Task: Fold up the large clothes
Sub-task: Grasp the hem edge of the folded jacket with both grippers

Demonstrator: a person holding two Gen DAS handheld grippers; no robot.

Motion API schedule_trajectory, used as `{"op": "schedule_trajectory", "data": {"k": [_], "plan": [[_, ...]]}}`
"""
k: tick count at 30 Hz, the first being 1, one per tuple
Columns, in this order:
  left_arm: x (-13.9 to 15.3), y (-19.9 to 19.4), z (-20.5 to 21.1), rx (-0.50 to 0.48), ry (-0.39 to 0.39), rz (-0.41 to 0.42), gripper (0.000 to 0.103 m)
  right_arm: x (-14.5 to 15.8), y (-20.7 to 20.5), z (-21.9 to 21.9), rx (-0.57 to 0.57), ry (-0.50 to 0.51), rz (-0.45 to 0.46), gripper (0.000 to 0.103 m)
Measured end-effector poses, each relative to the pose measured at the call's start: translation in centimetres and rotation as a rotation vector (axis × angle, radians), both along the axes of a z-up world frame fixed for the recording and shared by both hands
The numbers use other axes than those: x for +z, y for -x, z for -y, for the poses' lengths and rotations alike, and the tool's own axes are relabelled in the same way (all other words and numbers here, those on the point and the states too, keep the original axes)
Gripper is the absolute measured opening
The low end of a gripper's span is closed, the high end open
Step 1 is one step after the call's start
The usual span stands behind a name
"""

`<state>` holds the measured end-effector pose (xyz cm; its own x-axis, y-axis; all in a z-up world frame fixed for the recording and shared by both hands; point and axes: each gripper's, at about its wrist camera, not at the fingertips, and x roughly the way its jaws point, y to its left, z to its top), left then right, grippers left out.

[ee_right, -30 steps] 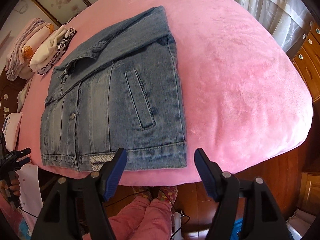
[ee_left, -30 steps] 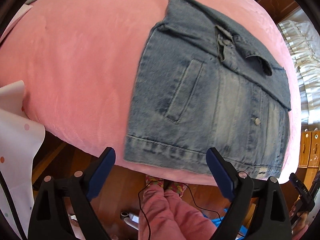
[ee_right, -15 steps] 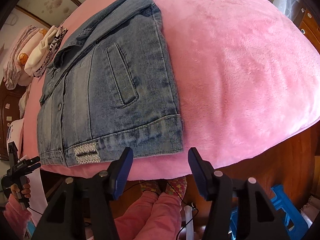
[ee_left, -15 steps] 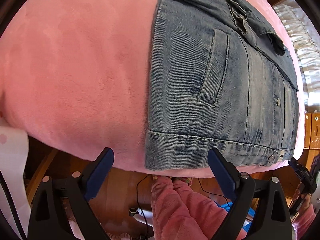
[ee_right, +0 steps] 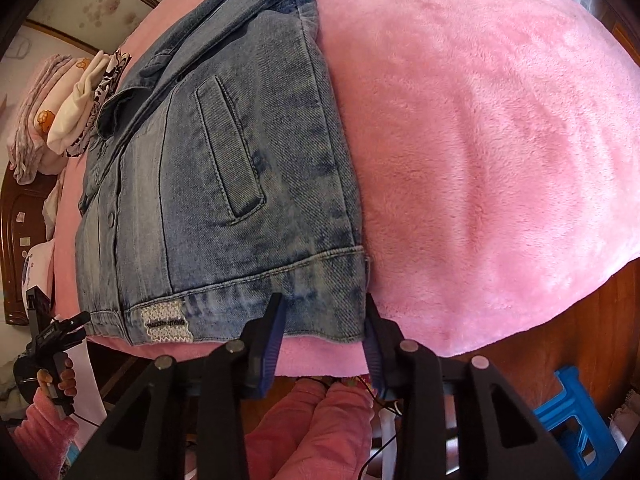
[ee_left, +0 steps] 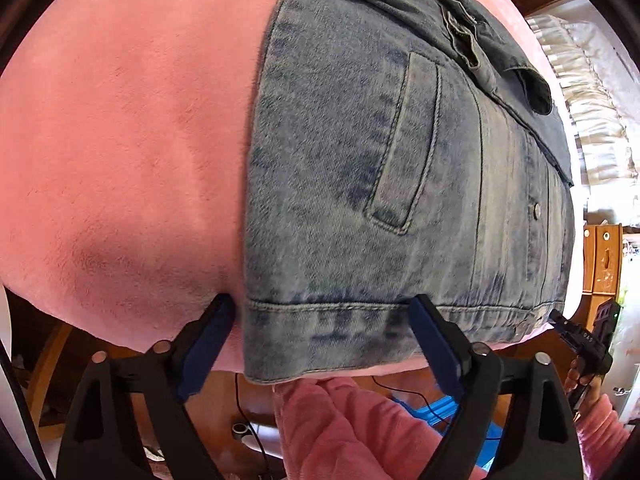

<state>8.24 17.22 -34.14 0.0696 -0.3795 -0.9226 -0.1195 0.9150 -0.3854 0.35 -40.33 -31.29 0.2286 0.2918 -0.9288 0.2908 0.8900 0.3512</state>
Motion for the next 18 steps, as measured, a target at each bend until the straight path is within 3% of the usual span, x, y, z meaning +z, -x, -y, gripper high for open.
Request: {"op": "schedule_trajectory", "data": {"k": [2, 6, 9, 12, 18], "plan": [[0.1, -0.4, 0.4, 0.018, 0.017, 0.0, 0.072, 0.1, 0.0, -0.1, -0.004, -0.008, 0.001, 0.031], [0.1, -0.6, 0.8, 0.039, 0.01, -0.024, 0.068, 0.3, 0.1, 0.2, -0.046, -0.044, -0.003, 0.023], [0.2, -0.5, 0.9, 0.085, -0.001, -0.049, 0.046, 0.3, 0.3, 0.7, -0.077, -0.066, -0.009, 0.014], [0.7, -0.1, 1.5, 0.112, -0.033, -0.051, 0.024, 0.9, 0.5, 0.5, -0.066, -0.06, 0.0, 0.012], [2.3, 0.0, 2.8, 0.104, -0.111, -0.03, 0.016, 2.2, 0.1, 0.3, -0.034, -0.039, -0.017, 0.009]]}}
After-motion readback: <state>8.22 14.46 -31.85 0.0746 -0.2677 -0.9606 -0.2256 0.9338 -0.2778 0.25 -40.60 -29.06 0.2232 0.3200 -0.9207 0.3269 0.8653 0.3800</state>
